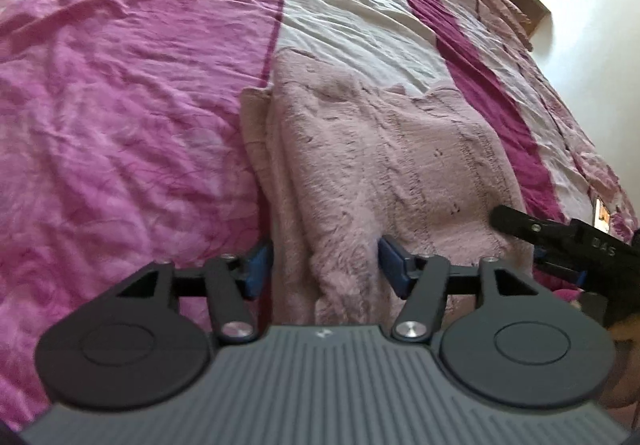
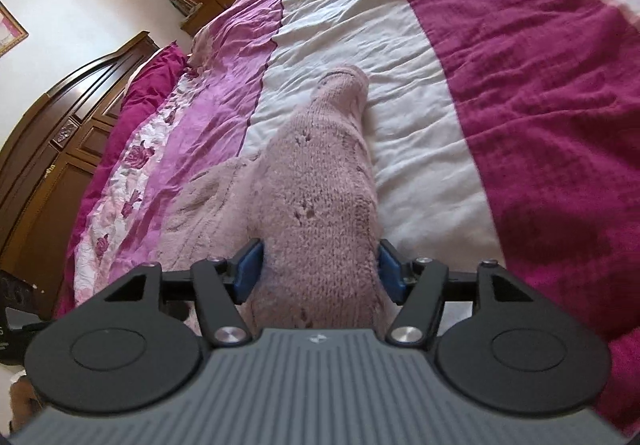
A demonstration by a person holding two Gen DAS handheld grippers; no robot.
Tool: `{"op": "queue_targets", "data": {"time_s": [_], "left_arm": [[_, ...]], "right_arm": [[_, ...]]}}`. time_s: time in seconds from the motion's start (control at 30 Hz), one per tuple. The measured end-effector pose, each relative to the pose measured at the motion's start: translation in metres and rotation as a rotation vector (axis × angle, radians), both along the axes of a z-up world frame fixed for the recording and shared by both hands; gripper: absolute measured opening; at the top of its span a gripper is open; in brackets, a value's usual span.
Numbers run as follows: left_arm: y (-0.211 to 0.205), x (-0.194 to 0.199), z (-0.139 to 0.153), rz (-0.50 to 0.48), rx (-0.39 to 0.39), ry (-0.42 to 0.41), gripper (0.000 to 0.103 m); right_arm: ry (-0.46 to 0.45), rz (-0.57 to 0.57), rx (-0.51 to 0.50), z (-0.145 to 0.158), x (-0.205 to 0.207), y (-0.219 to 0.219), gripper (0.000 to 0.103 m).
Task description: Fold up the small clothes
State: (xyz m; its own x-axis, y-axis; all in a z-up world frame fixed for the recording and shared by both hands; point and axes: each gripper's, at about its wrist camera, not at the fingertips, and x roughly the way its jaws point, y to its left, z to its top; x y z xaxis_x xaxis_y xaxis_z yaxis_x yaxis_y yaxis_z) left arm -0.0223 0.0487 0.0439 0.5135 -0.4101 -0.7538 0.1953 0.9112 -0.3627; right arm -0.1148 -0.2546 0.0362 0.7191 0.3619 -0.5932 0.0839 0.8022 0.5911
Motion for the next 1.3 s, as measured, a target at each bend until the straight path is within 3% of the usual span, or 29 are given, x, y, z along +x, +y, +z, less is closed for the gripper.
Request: {"op": "queue_targets", "data": {"time_s": [0.27, 0.43, 0.6, 0.8, 1.3], "left_arm": [[-0.006, -0.032, 0.023, 0.043, 0.084, -0.053, 0.067], [-0.019, -0.053, 0.024, 0.005, 0.129, -0.053, 0.067], [-0.031, -0.072, 0.013, -0.016, 0.196, -0.044, 0.067], [-0.037, -0.081, -0.001, 0.026, 0.256, -0.024, 0.067], [-0.051, -0.084, -0.024, 0.040, 0.325, -0.010, 0.067]], "right_arm": [[-0.063, 0.022, -0.109, 0.030, -0.044, 0.011, 0.071], [-0.069, 0.046, -0.176, 0.037, -0.068, 0.024, 0.075], [-0.031, 0.076, -0.260, 0.030, -0.083, 0.041, 0.076], [-0.005, 0.098, -0.360, 0.023, -0.092, 0.058, 0.078], [0.108, 0.093, -0.395, -0.012, -0.081, 0.061, 0.079]]}}
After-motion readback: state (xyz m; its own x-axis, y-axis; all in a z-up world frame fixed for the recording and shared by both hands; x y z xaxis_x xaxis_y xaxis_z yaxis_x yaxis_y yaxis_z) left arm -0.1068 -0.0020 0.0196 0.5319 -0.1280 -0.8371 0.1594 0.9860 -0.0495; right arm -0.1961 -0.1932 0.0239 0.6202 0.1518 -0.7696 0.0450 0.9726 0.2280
